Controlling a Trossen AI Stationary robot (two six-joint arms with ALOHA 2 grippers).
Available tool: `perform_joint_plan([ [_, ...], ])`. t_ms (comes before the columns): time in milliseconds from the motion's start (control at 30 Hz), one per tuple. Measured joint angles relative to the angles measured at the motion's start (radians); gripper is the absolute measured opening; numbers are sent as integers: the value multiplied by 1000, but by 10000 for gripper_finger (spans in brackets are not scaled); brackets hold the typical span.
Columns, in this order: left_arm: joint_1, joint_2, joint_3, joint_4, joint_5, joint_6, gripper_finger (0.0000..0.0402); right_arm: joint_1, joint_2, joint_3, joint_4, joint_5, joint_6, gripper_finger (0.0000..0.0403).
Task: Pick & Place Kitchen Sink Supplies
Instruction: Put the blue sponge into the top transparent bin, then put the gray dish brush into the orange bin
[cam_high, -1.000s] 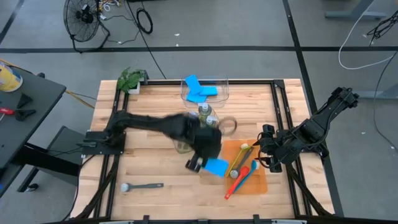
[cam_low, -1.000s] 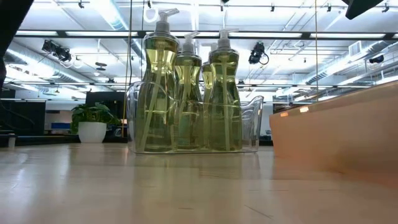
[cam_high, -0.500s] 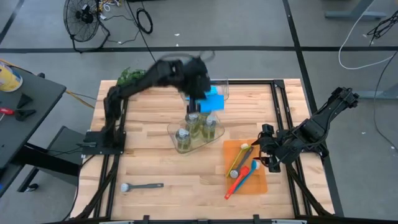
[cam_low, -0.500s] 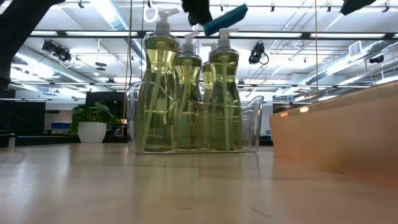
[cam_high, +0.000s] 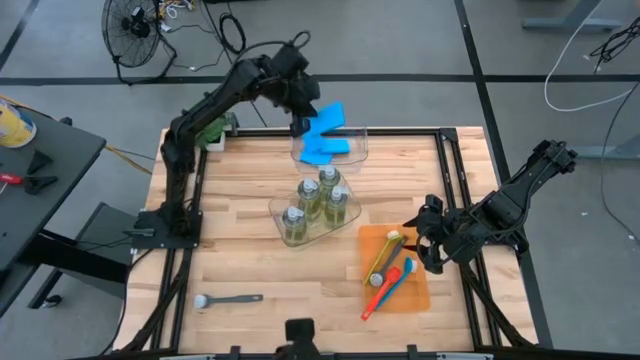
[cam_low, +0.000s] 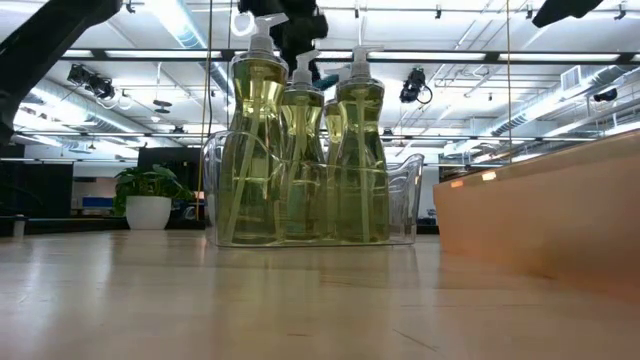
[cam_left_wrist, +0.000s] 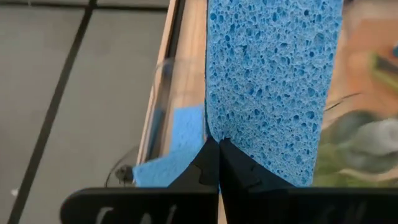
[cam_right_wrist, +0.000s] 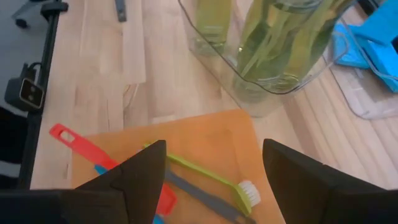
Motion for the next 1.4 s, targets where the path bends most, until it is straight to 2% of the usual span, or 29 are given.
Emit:
perform_joint_plan([
  [500,82,10,-340,203,-26,105,0,-58,0,0,0,18,113,267],
  [600,86,10,-389,234,-29,105,0,-72,0,0,-1,18,113,267],
  [667,85,10,-425,287,-68,110,3,-82,0,0,-2,18,113,267],
  [800,85,10,-456,307,-122,107,20,-98,0,0,-2,18,115,267],
  [900,85,10,-464,302,-124,111,37,-111,0,0,-3,18,111,267],
  [1067,85,10,-463,306,-123,98,87,-133,0,0,-3,18,65,267],
  [1233,78,10,-463,316,-165,10,177,-155,0,0,-3,18,-5,267],
  [1400,59,10,-394,224,-193,-89,261,-166,0,0,-3,18,-91,267],
])
